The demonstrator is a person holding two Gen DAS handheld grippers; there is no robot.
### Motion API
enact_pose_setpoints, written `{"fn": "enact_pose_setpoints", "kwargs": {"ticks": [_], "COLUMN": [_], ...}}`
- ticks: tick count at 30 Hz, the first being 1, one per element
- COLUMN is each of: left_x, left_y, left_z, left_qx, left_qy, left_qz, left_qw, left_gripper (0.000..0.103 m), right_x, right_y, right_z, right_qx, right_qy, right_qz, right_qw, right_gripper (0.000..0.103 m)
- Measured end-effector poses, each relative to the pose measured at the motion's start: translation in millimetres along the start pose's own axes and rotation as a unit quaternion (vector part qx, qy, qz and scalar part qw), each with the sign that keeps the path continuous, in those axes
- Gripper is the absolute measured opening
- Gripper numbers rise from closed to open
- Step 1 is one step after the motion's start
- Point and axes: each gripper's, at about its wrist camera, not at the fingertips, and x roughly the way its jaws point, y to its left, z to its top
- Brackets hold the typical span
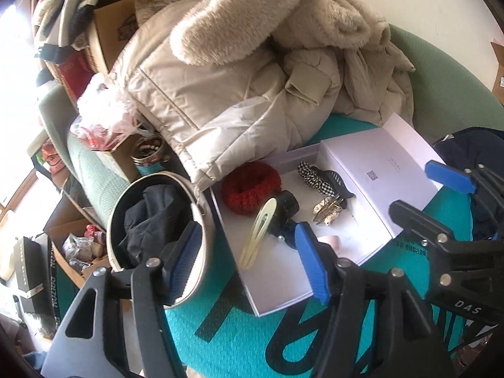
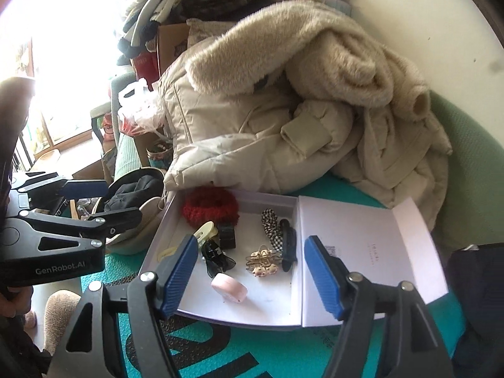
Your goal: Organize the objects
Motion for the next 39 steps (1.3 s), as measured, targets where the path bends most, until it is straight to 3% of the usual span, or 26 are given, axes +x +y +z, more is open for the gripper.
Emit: {"fn": "enact_pose_setpoints", "kwargs": {"ticks": [6, 18, 39], "left_x": [-34, -88, -120], "left_y": [1, 2, -4], "left_z": [-11, -54, -126], "left_qx": [0.0, -0.002, -0.014], "left_qy": [-0.018, -0.029, 0.003], "left_qz": [0.013, 0.028, 0.031], "left_qw": [0.9998, 0.9992, 0.9994], "left_gripper": [0.072, 0.073, 0.073], "right_x": [-34, -79, -102], "right_y": [9, 27, 45], "right_z": [-4, -33, -86], "right_qx": [0.0, 0.014, 0.034], "right_qy": [-0.019, -0.023, 0.007], "right_qz": [-0.009, -0.014, -0.004], "right_qw": [1.0, 1.0, 0.999], "right_gripper": [0.077, 0.078, 0.078]}}
